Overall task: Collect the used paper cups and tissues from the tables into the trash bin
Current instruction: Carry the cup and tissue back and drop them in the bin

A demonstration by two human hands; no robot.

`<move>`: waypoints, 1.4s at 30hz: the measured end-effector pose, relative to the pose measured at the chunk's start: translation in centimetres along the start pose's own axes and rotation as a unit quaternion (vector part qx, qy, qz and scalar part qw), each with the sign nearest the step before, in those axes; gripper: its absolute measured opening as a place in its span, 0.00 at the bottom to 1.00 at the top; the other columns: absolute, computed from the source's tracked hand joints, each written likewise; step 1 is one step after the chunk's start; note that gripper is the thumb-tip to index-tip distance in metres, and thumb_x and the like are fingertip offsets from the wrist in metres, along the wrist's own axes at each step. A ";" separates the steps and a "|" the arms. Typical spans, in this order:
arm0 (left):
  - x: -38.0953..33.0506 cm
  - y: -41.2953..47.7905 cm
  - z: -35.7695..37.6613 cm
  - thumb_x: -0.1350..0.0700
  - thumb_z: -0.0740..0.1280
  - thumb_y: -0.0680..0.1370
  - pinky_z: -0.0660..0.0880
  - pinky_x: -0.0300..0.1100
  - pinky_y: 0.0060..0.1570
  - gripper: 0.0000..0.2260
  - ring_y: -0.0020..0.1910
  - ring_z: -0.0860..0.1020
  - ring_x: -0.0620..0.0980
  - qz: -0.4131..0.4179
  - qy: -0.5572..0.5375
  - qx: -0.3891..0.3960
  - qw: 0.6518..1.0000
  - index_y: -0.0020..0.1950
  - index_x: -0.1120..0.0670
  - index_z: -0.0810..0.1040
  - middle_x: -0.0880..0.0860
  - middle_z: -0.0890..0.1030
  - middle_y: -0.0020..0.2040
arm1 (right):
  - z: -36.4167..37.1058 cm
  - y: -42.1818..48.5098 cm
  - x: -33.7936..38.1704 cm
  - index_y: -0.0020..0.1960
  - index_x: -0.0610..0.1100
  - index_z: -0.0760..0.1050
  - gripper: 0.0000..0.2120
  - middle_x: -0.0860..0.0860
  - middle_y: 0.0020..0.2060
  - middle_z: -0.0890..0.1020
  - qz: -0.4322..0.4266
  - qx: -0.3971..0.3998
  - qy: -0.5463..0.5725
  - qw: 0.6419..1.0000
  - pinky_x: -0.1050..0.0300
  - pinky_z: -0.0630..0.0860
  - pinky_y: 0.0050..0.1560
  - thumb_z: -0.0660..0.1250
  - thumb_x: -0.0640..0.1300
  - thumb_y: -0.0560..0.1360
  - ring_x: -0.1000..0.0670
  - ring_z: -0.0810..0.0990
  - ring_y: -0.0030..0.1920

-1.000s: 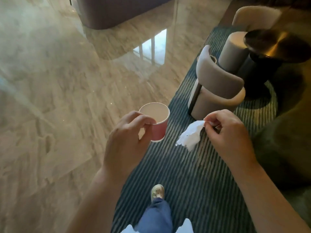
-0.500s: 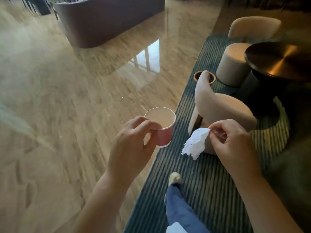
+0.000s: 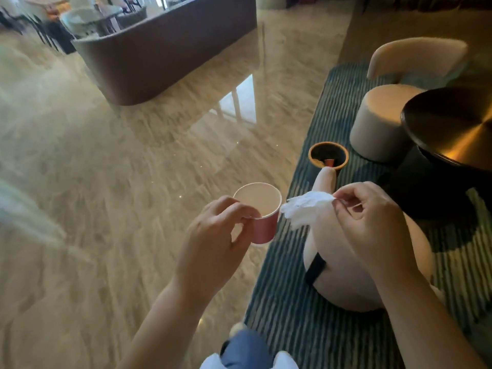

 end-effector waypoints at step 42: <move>24.1 76.0 73.1 0.54 0.69 0.75 0.75 0.42 0.44 0.04 0.48 0.75 0.45 0.092 -0.023 0.452 0.887 0.49 0.50 0.80 0.45 0.78 0.49 | 28.9 55.8 -61.1 0.43 0.49 0.76 0.03 0.57 0.39 0.76 0.458 0.060 -0.099 0.882 0.57 0.74 0.40 0.68 0.43 0.73 0.55 0.75 0.40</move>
Point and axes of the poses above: each hand's wrist, its own y-axis towards the middle knuckle, its own z-axis out of the palm, x = y × z, the point moved 10 cm from there along y, towards the middle knuckle
